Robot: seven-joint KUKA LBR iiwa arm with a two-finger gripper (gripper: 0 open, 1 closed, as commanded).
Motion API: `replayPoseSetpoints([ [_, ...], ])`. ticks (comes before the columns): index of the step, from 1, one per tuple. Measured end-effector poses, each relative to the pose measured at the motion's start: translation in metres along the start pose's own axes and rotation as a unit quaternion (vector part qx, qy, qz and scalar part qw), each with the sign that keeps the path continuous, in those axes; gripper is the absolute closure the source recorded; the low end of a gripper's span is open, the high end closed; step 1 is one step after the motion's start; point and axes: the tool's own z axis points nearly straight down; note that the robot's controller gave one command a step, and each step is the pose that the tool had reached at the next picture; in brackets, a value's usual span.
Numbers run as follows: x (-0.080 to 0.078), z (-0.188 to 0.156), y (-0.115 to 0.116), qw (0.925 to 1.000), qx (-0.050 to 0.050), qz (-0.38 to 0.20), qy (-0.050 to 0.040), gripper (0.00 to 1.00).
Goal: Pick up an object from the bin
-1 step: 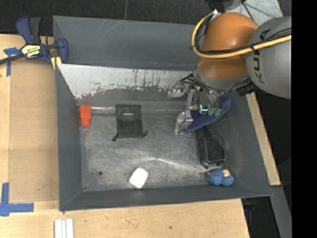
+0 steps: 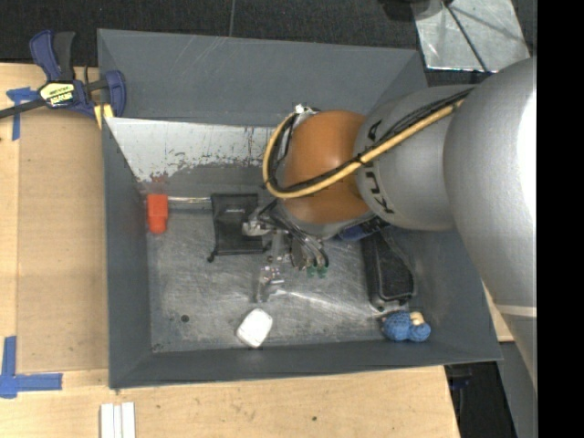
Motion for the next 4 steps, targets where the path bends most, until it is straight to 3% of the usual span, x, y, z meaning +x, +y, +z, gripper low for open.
replayPoseSetpoints([
  [1, -0.061, -0.02, 0.001, 0.9931, 0.0, -0.118, -0.0001, 0.0],
  [2, -0.069, -0.019, -0.014, 0.9928, 0.0, -0.12, 0.0009, 0.0],
  [3, -0.064, 0.006, -0.005, 0.9998, 0.0, -0.022, 0.002, 0.0],
  [4, -0.065, 0.004, -0.005, 0.9997, 0.0, -0.022, 0.0033, 0.0],
])
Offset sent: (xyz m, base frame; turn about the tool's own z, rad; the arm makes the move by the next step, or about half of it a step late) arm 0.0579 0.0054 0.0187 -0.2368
